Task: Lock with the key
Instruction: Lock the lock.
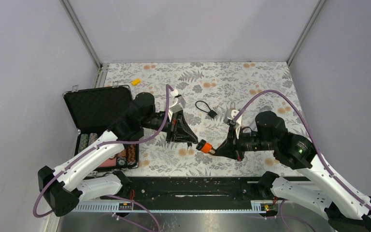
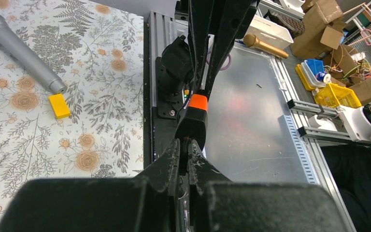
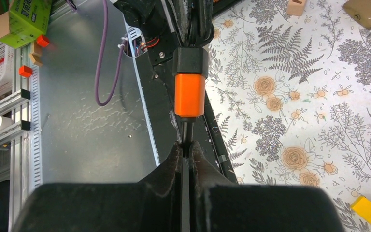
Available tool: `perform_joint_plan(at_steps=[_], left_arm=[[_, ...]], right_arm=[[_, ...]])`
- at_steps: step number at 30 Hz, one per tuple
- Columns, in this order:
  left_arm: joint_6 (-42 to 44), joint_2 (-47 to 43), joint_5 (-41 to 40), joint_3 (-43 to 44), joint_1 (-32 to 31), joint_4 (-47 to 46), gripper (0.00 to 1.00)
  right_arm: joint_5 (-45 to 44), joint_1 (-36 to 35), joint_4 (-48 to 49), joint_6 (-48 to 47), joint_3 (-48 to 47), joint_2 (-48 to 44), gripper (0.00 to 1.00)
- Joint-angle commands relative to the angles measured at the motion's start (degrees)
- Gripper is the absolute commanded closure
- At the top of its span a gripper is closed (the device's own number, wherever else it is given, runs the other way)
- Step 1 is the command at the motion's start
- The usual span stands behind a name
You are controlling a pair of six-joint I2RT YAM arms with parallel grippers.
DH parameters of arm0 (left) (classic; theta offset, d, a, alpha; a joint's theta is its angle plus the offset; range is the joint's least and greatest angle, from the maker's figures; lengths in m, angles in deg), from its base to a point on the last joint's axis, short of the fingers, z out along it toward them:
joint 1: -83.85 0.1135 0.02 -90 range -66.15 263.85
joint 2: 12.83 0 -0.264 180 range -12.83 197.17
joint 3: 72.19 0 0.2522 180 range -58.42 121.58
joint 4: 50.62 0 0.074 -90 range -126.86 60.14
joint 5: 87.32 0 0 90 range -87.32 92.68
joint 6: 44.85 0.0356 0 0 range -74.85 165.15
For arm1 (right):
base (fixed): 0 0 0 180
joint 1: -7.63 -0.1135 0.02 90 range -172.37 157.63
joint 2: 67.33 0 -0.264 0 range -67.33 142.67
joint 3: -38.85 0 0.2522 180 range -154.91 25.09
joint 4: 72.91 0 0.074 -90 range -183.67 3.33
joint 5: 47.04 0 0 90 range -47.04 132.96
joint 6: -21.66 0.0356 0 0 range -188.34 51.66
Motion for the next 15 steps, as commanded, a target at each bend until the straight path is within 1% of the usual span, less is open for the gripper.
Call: perform_joint_plan(at_steps=[1,3,6,7,9,12,15], left_arm=[[3.6,-2.5,-6.5,1.0,0.3,-0.1,1.00],[3.7,-3.3,-10.1,0.6,1.0,-0.3,1.00],[2.2,-4.9,-11.8,-0.6,3.2,-2.7,1.00],[1.4,-5.5,-11.8,-1.3,4.2,-4.0,1.00],[0.6,-6.6,-11.2,-2.1,5.7,-5.7,1.00],[1.2,-7.5,-9.5,-2.2,6.9,-5.8,1.00],[2.6,-7.6,-5.1,-1.9,7.6,-5.2,1.00]], right_arm=[[-0.2,0.1,2.9,-1.4,-3.1,-0.5,1.00],[-0.7,0.1,2.2,-2.2,-3.0,-0.7,1.00],[-1.4,0.4,1.2,-2.6,-2.4,-1.8,1.00],[-1.4,0.6,0.7,-4.2,-2.2,-2.3,1.00],[-1.6,0.8,-0.1,-5.2,-1.7,-3.3,1.00],[-1.6,1.0,-1.3,-6.7,-1.1,-4.9,1.00],[-0.9,1.1,-2.7,-8.2,-0.6,-6.6,1.00]])
